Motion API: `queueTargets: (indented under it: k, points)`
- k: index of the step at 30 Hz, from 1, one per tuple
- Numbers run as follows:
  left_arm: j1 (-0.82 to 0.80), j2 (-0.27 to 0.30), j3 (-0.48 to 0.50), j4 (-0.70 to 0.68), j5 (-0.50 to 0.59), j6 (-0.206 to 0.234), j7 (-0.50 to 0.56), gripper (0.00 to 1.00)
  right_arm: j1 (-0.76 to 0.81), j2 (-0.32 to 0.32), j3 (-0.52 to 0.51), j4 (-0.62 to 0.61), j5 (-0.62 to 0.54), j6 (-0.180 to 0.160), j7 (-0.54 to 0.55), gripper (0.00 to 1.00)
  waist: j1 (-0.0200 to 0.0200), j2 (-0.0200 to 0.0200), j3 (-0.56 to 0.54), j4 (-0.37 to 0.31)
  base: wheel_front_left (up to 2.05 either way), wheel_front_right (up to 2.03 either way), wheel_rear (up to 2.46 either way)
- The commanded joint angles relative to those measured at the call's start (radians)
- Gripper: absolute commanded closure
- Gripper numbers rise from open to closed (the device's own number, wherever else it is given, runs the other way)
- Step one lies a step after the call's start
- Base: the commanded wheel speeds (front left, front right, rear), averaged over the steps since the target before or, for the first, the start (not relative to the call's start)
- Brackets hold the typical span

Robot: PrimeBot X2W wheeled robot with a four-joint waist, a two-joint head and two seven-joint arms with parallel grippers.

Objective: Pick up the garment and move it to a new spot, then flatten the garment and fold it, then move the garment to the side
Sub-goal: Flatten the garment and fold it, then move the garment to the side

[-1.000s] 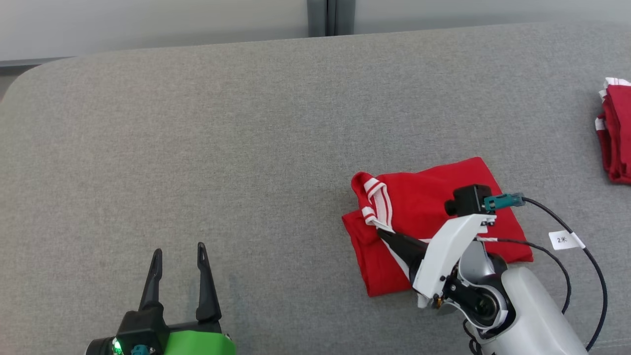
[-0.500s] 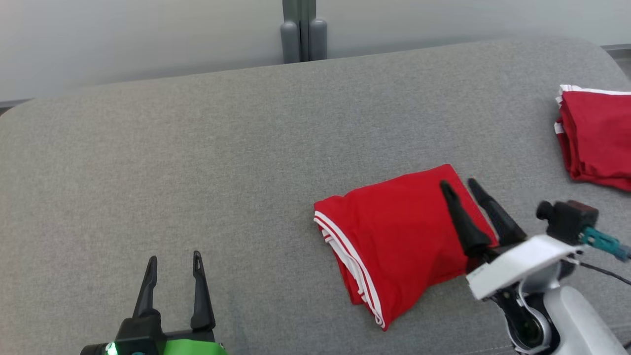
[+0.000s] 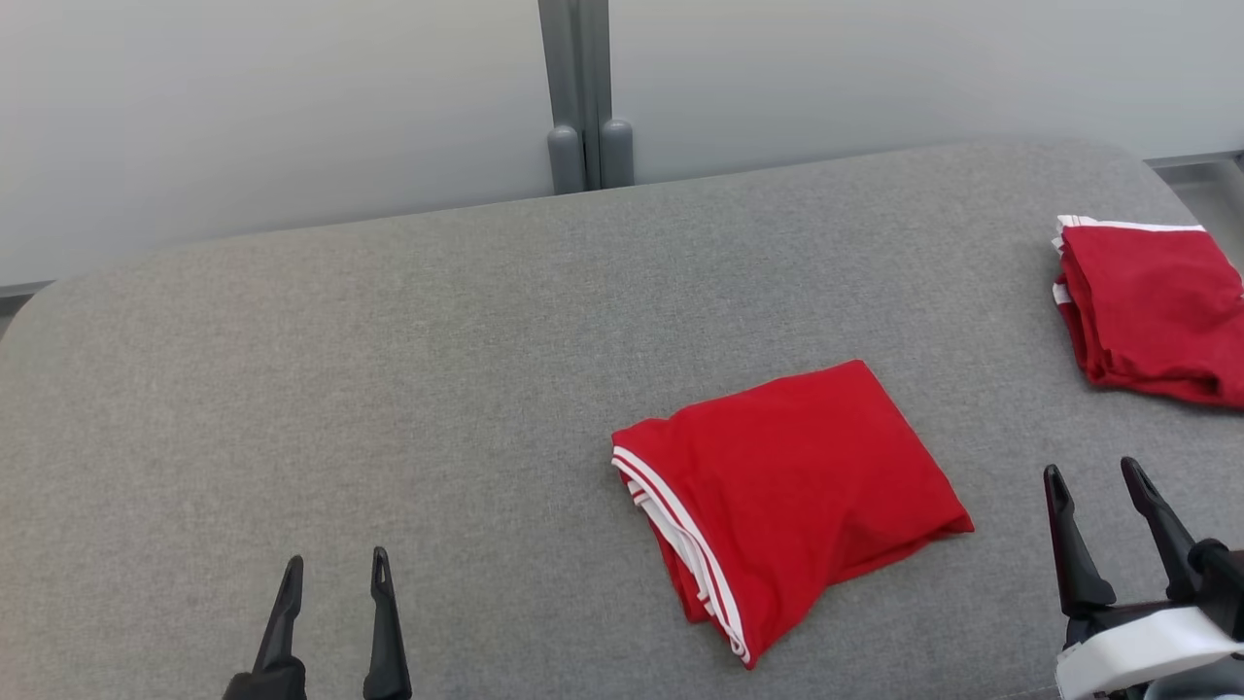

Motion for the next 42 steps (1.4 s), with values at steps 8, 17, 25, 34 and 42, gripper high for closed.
queueTargets:
  k: [8, 17, 25, 34, 42]
  points:
    - [0.055, 0.001, 0.019, 0.008, -0.018, -0.010, -0.003, 0.00, 0.034, 0.009, 0.001, 0.023, 0.004, -0.001, -0.002, 0.00, 0.0000, 0.0000, -0.032, 0.019, 0.00, 0.00, 0.00]
    - [0.062, 0.001, 0.030, 0.004, -0.030, -0.009, -0.003, 0.00, 0.030, 0.018, 0.016, 0.035, 0.010, -0.001, -0.002, 0.00, 0.0000, 0.0000, -0.032, 0.039, 0.00, 0.00, 0.00]
    - [0.060, 0.001, 0.031, 0.011, -0.044, -0.011, -0.003, 0.00, 0.011, 0.018, 0.046, 0.047, 0.025, -0.001, -0.002, 0.00, 0.0000, 0.0000, -0.026, 0.038, 0.00, 0.00, 0.00]
    - [0.042, 0.002, 0.025, 0.020, -0.056, -0.012, -0.003, 0.00, -0.183, -0.081, 0.130, 0.104, 0.245, 0.000, 0.234, 0.00, 0.0000, 0.0000, -0.007, 0.031, 0.00, 0.00, 0.00]
    - [-0.027, 0.002, -0.010, 0.042, -0.076, -0.018, -0.003, 0.00, -0.382, -0.126, 0.167, 0.278, 0.315, 0.000, 0.612, 0.00, 0.0000, 0.0000, 0.045, 0.107, 0.00, 0.00, 0.00]
